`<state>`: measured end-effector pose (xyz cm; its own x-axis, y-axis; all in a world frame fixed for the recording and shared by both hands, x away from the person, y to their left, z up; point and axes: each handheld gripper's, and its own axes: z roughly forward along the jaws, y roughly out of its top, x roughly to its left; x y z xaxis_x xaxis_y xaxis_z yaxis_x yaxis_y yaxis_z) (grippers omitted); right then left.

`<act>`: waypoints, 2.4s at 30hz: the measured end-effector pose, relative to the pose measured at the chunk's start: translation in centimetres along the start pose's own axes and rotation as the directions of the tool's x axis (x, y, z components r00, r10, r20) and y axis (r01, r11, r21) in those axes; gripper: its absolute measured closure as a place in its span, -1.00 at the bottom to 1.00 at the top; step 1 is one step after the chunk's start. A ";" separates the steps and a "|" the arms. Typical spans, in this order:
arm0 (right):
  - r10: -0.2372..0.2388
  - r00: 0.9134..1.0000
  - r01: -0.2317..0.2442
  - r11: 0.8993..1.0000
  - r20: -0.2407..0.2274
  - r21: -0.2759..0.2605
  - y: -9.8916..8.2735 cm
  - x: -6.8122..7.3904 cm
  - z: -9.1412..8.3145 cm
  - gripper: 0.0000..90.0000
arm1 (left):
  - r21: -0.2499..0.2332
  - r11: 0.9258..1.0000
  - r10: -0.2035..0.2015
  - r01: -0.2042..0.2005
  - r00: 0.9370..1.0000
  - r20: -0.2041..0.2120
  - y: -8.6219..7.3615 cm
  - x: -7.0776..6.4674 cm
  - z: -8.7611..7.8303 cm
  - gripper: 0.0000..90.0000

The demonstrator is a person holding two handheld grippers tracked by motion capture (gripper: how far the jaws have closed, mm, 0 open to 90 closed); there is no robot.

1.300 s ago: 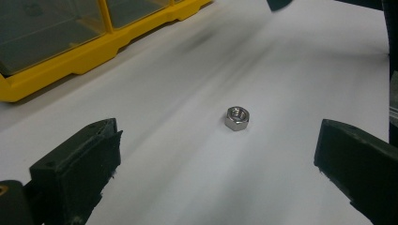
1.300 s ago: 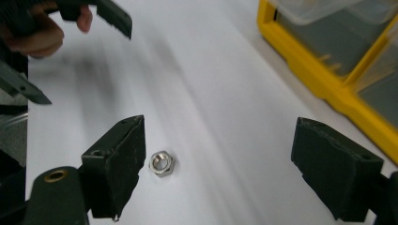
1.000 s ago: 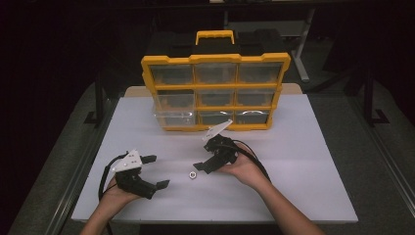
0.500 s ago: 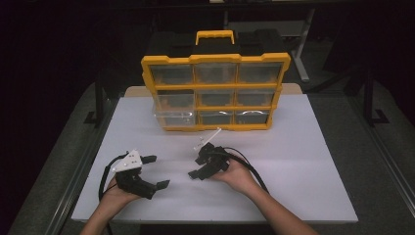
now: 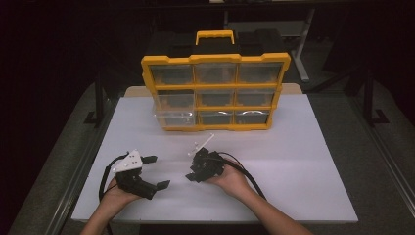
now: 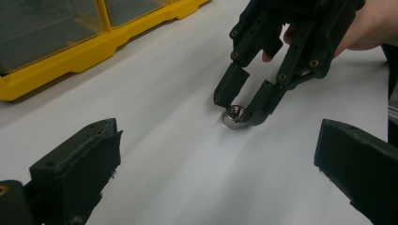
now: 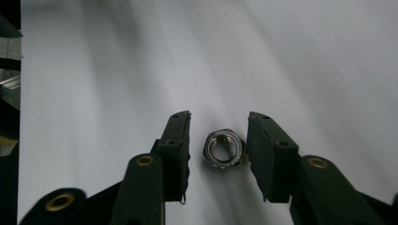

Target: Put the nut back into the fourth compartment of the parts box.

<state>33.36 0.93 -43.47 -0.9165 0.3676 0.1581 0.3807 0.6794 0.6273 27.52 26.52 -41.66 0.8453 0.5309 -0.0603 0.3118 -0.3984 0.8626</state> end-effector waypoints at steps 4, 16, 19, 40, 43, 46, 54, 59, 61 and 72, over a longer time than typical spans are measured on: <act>-0.019 0.999 0.018 1.000 0.038 0.019 0.0 0.4 0.4 0.37 | -0.001 1.000 -0.004 0.004 1.000 0.002 0.0 0.0 0.0 -0.98; -0.047 0.996 0.045 0.999 0.071 0.022 -0.2 0.7 0.5 0.54 | 0.000 1.000 0.003 -0.003 1.000 0.001 0.1 -0.1 0.0 -0.98; -0.031 0.998 0.030 0.999 0.056 0.023 -0.2 0.4 0.5 0.54 | -0.003 1.000 0.006 -0.006 1.000 0.002 0.1 -0.1 0.0 -0.98; 0.032 0.999 -0.032 0.999 0.030 0.004 0.1 -1.8 -2.3 0.54 | -0.004 1.000 0.005 -0.005 1.000 0.001 0.1 -0.1 0.0 -0.98; 0.041 0.999 -0.041 0.999 0.024 -0.002 0.3 -2.1 -3.0 0.54 | -0.005 1.000 0.005 -0.005 1.000 0.002 0.1 -0.1 0.0 -0.98; 0.052 0.998 -0.051 0.999 0.023 -0.009 0.4 -2.4 -3.7 0.54 | -0.004 1.000 0.003 -0.003 1.000 0.002 0.1 -0.1 0.0 -0.98; 0.075 0.997 -0.074 0.996 0.014 -0.049 1.2 -3.1 -6.1 0.54 | -0.001 1.000 0.007 -0.007 1.000 0.002 0.1 -0.1 0.1 -0.98; 0.089 0.996 -0.088 0.994 0.019 -0.070 1.6 -3.5 -7.3 0.54 | -0.001 1.000 0.006 -0.006 1.000 0.002 0.1 -0.1 0.1 -0.98; 0.091 0.996 -0.090 0.993 0.012 -0.074 1.9 -3.5 -7.7 0.54 | -0.001 1.000 0.003 -0.003 1.000 0.002 0.1 -0.1 0.1 -0.98; 0.056 0.998 -0.054 0.994 0.014 -0.091 3.4 -4.3 -9.4 0.54 | 0.004 1.000 0.003 -0.003 1.000 0.001 0.2 -0.1 0.0 -0.98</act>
<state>37.41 -4.24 -34.86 -0.8920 0.4137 0.1824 0.4173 0.5978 0.6845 27.51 26.38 -41.55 0.8469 0.5285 -0.0583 0.3107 -0.4029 0.8609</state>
